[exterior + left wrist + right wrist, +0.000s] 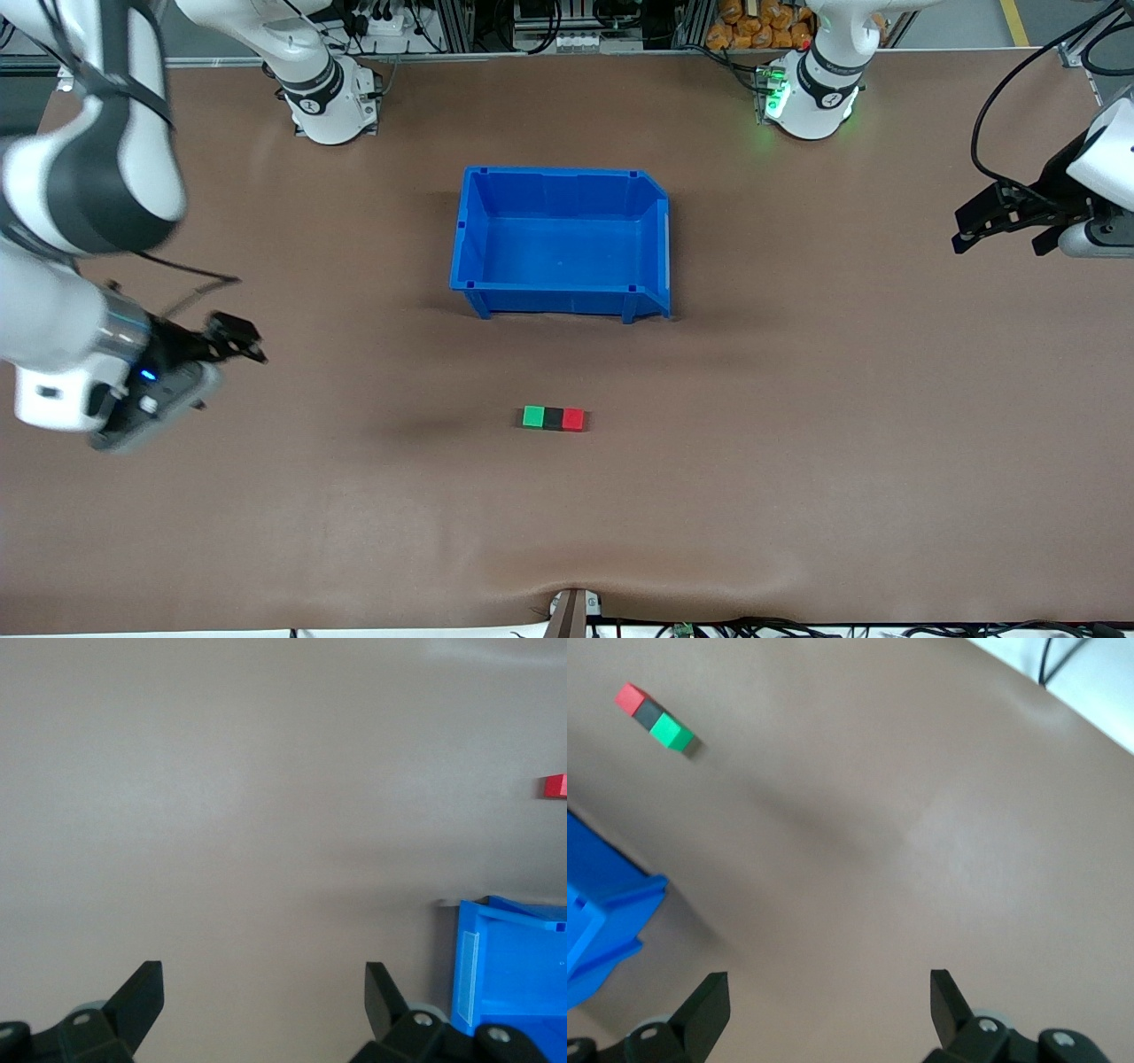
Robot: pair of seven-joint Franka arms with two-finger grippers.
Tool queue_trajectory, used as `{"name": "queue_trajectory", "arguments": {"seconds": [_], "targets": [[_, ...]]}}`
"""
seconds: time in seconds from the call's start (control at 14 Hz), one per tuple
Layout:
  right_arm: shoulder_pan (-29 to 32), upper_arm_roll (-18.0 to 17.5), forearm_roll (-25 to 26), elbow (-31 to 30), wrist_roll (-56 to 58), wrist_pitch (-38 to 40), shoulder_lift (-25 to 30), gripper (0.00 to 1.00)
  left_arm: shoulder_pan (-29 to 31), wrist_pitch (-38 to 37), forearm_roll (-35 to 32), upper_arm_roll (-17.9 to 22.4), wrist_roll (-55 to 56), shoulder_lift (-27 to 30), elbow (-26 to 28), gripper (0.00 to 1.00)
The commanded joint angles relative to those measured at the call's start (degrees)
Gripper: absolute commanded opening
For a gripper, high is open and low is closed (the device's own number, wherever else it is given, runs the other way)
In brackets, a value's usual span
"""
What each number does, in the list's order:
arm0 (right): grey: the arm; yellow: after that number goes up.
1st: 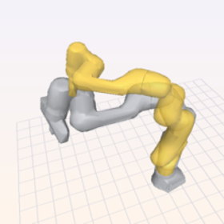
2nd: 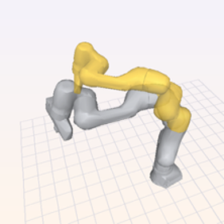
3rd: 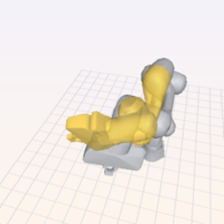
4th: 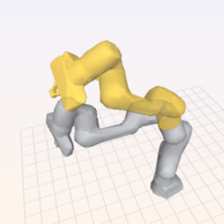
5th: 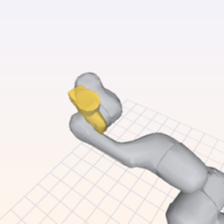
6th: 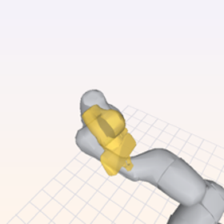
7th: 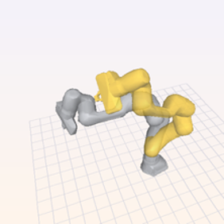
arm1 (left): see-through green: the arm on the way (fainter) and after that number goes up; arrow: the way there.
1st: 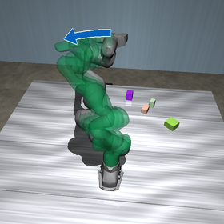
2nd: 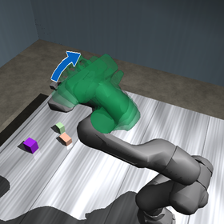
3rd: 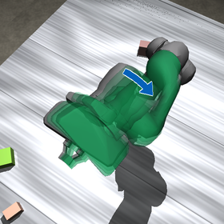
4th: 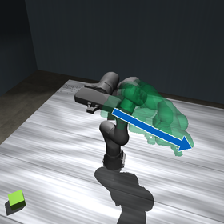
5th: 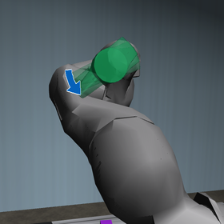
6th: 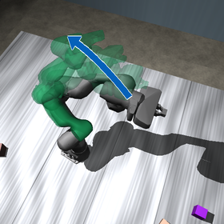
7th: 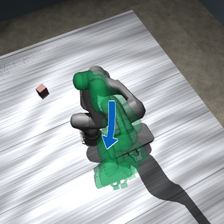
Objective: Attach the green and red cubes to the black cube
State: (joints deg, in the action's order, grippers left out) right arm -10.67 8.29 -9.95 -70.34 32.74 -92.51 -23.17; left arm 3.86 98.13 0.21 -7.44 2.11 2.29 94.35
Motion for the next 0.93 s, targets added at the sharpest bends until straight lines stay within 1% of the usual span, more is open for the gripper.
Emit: {"name": "queue_trajectory", "arguments": {"seconds": [0.0, 0.14, 0.29, 0.43, 0.57, 0.64, 0.71, 0.79, 0.86], "targets": [[1.87, -0.91, 0.19, -13.23, -0.84, -1.27, 11.37, 1.0, 0.27, -0.13, 0.22, -0.12, 0.35, -0.79, -1.36, 1.0], [4.06, -1.08, 0.37, -15.69, -2.85, -1.1, 14.63, 1.0, 0.44, -0.13, 0.31, -0.12, 0.26, -0.79, -1.62, 1.0], [6.35, -1.26, 0.63, -16.93, -3.74, 0.22, 16.66, 1.0, 1.14, -0.21, 0.31, 0.23, 0.35, -0.79, -1.62, 1.0], [8.28, -1.35, 1.42, -18.42, -5.31, 0.57, 19.03, 1.0, 4.47, -1.0, 1.19, 0.32, -0.26, -1.23, -1.62, 1.0], [10.13, -2.92, 3.7, -20.97, -8.99, 0.66, 22.01, 1.0, 4.49, -1.27, 1.45, 0.32, -0.36, -1.76, -1.89, 1.0], [10.92, -4.06, 4.84, -22.11, -11.8, 0.83, 23.59, 1.0, 3.53, -1.36, 1.28, 0.32, 0.17, -1.5, -1.89, 1.0], [11.89, -5.29, 5.9, -23.17, -15.05, 1.44, 24.92, 1.0, 1.0, -1.44, 0.93, 1.28, 0.26, -1.32, -1.8, 1.0], [12.77, -6.26, 6.52, -23.35, -18.91, 3.1, 25.89, 1.0, -2.77, -1.53, 0.75, 5.03, 0.26, -1.23, -1.89, 1.0], [12.95, -6.62, 6.7, -23.35, -22.43, 5.03, 26.33, 1.0, -5.16, -1.62, 0.75, 7.68, 0.26, -0.97, -1.97, 1.0]]}}
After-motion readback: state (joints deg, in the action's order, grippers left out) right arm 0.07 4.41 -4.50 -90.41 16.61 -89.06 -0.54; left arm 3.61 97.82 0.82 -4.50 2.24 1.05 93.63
